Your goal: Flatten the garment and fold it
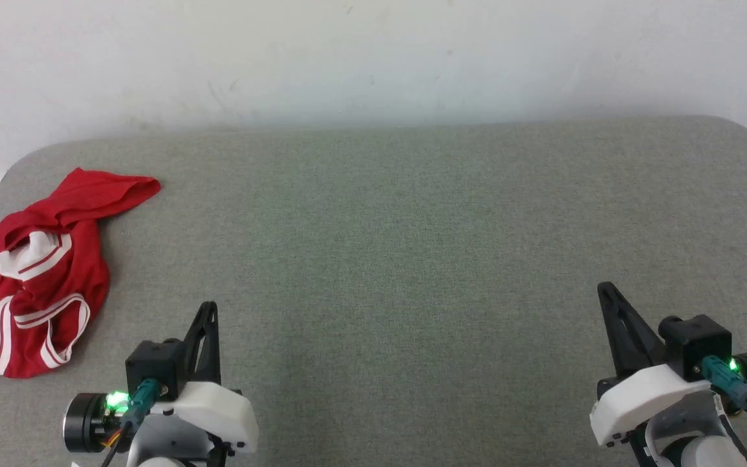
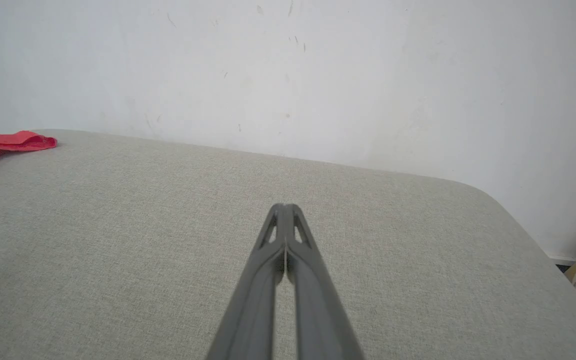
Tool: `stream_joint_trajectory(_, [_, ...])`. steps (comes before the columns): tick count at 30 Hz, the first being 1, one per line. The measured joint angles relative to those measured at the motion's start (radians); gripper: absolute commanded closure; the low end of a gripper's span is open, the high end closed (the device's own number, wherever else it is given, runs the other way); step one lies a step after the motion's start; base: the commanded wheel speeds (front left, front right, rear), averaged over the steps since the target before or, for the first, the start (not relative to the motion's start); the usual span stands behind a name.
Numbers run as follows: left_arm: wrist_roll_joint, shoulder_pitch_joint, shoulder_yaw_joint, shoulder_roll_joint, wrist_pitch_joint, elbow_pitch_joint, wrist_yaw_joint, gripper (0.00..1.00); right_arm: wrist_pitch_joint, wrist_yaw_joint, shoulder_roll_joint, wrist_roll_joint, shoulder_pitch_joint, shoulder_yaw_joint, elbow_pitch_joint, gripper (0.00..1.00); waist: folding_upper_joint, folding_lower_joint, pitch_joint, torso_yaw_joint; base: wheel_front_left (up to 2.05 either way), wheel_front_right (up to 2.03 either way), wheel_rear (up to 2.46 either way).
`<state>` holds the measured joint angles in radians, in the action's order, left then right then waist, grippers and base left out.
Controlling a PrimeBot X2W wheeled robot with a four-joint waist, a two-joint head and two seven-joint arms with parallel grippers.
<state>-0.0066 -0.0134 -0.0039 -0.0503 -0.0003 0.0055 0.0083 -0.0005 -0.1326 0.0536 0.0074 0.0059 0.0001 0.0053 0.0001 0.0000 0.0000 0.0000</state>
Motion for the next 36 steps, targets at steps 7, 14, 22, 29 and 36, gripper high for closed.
stream_joint_trajectory(7, [0.000, 0.000, 0.000, 0.000, 0.000, 0.000, 0.000, 1.00, 0.000, 0.000, 0.000, 0.000, 0.000, 0.000, 0.000, 1.00, 0.0000, 0.0000, 0.000, 0.000, 0.00, 0.00, 0.00])
stream_joint_trajectory(14, [0.000, 0.000, -0.001, 0.000, 0.000, 0.001, 0.000, 0.00, 0.000, 0.000, 0.001, 0.001, 0.000, 0.000, 0.002, 0.00, 0.0000, 0.0000, 0.000, 0.000, 0.00, 0.00, 0.00])
stream_joint_trajectory(22, [-0.001, 0.000, -0.004, 0.000, -0.009, 0.004, 0.001, 0.00, -0.007, 0.000, 0.001, 0.002, 0.000, -0.004, 0.007, 0.00, 0.0000, 0.0000, 0.001, 0.000, 0.00, 0.00, 0.00])
stream_joint_trajectory(29, [-0.004, 0.000, -0.009, 0.000, -0.020, 0.006, 0.002, 0.00, -0.021, 0.000, 0.001, 0.007, 0.000, -0.012, 0.008, 0.00, 0.0000, 0.0000, 0.002, 0.000, 0.00, 0.00, 0.00])
stream_joint_trajectory(36, [-0.012, -0.001, -0.013, 0.000, -0.037, 0.009, 0.003, 0.00, -0.037, 0.000, 0.001, 0.016, 0.000, -0.016, 0.008, 0.00, 0.0000, 0.0000, 0.004, 0.003, 0.00, 0.00, 0.00])
